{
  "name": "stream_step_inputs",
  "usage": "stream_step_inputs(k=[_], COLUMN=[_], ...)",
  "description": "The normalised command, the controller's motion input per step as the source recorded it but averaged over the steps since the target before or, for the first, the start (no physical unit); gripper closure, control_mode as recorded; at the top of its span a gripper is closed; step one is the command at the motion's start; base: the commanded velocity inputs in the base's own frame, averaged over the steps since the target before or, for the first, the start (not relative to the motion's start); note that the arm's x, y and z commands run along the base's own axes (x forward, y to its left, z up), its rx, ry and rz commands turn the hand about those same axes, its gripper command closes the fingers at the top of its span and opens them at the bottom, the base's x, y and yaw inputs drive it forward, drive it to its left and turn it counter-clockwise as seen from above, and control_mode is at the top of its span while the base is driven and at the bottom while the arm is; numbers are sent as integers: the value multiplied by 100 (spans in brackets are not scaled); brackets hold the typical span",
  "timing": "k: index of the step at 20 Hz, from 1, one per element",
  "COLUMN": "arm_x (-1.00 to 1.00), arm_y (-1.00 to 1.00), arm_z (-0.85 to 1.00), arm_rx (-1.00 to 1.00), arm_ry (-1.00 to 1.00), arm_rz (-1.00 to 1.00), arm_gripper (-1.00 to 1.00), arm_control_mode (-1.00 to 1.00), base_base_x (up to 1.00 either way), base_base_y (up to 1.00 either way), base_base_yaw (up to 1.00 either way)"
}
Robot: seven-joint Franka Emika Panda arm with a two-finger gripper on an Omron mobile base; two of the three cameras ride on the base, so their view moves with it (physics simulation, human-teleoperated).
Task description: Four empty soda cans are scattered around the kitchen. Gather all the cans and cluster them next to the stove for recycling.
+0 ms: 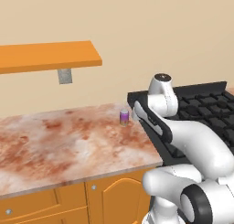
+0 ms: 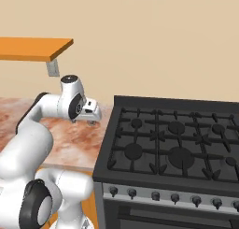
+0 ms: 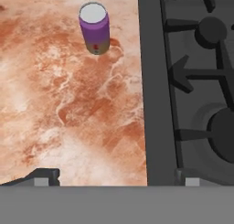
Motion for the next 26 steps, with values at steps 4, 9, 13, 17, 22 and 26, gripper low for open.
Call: stream_step_inputs(k=[4,9,13,17,22,26], arm_x=[0,0,0,0,0,0], arm_y=[0,0,0,0,0,0], arm_z=[0,0,0,0,0,0], arm_rx=[0,0,0,0,0,0], arm_ry=[0,0,0,0,0,0], arm_rz=[0,0,0,0,0,0], arm_gripper=[-100,-100,-100,-100,-100,-100], arm_control_mode=[100,100,100,100,100,100], base_base_x=[-49,-98,-44,-4,0,0], base_base_y=[-11,-27,0,-4,-8,0], base_base_yaw=[2,19,59,94,96,88])
